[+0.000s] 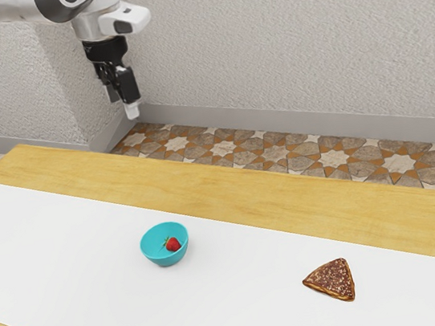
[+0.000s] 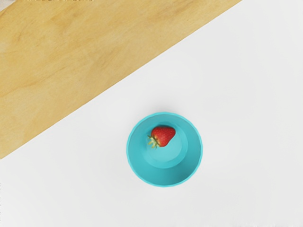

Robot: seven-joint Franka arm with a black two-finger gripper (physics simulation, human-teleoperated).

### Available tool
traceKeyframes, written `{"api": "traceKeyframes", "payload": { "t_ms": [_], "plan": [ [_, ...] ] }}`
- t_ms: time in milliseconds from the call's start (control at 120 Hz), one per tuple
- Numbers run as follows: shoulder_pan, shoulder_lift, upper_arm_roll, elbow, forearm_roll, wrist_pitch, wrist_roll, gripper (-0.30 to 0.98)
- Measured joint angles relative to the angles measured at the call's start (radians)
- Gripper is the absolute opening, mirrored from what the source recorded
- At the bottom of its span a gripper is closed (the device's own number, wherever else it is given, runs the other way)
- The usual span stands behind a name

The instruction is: Take strawberry from the bowl

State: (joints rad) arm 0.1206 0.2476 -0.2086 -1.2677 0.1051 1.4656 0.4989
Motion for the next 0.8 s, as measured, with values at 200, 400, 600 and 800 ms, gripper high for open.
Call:
{"api": "traceKeyframes", "payload": {
  "t_ms": [200,400,600,800],
  "plan": [
    [0.000,-0.002,-0.001,-0.001,-0.001,-0.003,0.071,0.69],
    [-0.032,-0.015,-0.036,-0.259,0.005,0.157,0.309,0.68],
    [-0.029,0.114,-0.032,-0.398,0.058,0.435,0.549,0.64],
    [-0.023,0.156,-0.006,-0.497,0.069,0.614,0.720,0.57]
  ]
}}
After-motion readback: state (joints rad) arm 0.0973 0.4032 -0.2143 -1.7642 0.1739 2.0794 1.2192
